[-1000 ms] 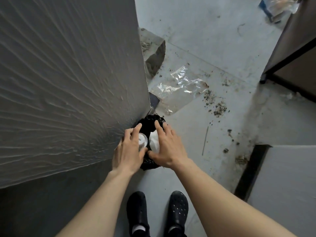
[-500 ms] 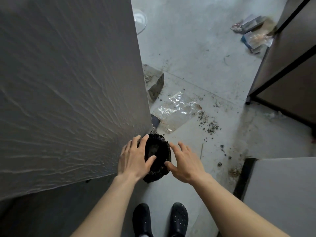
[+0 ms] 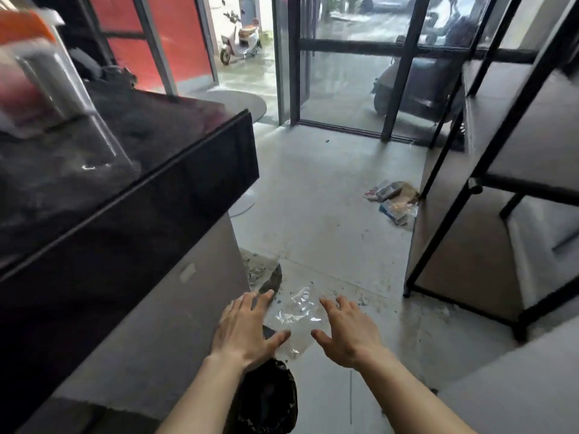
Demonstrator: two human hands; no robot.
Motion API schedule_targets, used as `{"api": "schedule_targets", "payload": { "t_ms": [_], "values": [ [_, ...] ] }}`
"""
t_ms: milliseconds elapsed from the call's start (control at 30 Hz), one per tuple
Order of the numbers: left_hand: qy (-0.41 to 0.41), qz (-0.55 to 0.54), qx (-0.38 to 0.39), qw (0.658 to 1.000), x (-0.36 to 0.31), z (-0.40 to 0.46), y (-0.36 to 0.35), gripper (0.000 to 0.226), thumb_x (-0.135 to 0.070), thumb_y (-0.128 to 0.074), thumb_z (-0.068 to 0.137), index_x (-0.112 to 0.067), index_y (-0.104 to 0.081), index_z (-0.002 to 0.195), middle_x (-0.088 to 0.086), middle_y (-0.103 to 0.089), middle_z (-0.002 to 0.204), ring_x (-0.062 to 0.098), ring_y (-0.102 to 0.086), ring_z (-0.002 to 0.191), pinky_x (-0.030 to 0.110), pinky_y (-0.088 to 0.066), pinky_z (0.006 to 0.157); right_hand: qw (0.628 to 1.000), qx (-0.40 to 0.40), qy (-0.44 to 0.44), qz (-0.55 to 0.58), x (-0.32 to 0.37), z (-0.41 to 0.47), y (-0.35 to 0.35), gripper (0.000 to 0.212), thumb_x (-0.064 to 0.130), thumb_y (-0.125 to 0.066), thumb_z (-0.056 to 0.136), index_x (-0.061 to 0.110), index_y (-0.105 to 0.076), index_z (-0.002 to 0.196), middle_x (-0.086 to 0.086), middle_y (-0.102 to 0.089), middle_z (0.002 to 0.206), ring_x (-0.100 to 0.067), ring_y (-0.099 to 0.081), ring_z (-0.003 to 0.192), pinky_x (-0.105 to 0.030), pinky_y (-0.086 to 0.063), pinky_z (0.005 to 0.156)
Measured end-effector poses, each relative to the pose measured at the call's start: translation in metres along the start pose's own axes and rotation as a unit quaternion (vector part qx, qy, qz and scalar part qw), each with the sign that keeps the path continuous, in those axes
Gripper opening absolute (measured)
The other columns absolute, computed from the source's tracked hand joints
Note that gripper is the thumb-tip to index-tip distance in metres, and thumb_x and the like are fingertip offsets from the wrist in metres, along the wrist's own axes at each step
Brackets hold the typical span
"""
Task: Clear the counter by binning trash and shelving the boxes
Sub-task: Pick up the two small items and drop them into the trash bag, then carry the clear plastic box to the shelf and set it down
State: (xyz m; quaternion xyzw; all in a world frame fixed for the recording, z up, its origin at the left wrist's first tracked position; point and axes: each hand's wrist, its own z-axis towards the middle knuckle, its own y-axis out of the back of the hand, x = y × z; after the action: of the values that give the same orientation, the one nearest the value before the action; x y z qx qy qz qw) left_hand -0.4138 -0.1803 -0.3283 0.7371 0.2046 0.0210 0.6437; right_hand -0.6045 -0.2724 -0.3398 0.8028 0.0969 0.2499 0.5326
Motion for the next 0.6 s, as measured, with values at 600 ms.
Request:
{"api": "schedule_targets", "payload": {
  "t_ms": [600],
  "values": [
    [-0.106, -0.012, -0.065, 0.992, -0.067, -0.108, 0.264, 0.081, -0.071, -0.056, 0.078, -0.041, -0.030, 0.149, -0.004, -0.042, 0.151, 0.021, -0.043, 0.137, 0.041, -0.039, 0.109, 0.986, -0.128, -0.005, -0.105, 0.082, -0.158, 0.242, 0.074, 0.052, -0.058, 0.091, 0.029, -0.027, 0.154, -0.007, -0.042, 0.151, -0.031, -0.043, 0.136, -0.045, -0.039, 0.109]
  ]
}}
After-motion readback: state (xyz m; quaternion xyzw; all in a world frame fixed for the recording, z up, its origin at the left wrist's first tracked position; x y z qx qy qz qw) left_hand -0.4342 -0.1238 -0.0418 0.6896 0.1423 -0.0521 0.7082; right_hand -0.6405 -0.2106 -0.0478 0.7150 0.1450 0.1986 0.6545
